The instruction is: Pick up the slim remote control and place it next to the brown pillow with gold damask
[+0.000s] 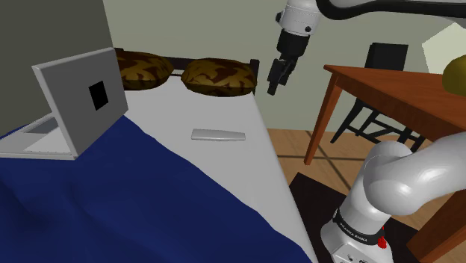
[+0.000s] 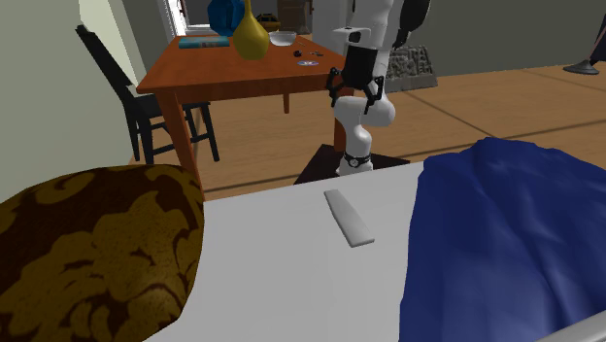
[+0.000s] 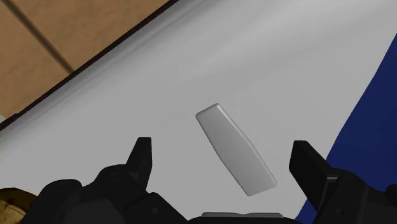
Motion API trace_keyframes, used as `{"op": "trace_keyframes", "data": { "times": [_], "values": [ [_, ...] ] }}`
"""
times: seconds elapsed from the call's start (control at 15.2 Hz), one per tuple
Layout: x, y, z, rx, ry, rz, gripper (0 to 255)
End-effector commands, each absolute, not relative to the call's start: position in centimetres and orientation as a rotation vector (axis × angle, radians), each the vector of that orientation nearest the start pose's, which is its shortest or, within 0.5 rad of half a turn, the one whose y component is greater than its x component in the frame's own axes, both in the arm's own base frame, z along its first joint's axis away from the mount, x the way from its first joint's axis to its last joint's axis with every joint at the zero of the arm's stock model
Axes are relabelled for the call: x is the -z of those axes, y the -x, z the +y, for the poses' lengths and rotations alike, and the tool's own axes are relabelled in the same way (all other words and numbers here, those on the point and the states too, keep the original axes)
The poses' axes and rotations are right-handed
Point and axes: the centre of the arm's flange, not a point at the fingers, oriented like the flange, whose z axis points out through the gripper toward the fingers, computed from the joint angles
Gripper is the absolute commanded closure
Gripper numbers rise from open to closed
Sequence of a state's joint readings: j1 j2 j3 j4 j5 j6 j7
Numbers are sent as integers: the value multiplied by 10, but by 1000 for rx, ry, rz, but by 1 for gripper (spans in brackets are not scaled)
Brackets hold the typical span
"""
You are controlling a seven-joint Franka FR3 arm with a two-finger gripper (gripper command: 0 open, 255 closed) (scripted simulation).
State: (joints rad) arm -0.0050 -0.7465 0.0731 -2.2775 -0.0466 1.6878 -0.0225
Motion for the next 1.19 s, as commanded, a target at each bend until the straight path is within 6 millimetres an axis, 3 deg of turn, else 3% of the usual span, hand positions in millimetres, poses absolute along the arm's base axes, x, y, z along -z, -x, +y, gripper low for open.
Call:
{"op": "trace_keyframes", "data": {
  "times": [0.0, 0.53, 1.12],
  "values": [
    [-626, -330, 26, 253, 3223, -124, 0],
    [-557, -416, 26, 154, 3150, -509, 0],
    [-472, -503, 51, 43, 3009, -921, 0]
  ]
}}
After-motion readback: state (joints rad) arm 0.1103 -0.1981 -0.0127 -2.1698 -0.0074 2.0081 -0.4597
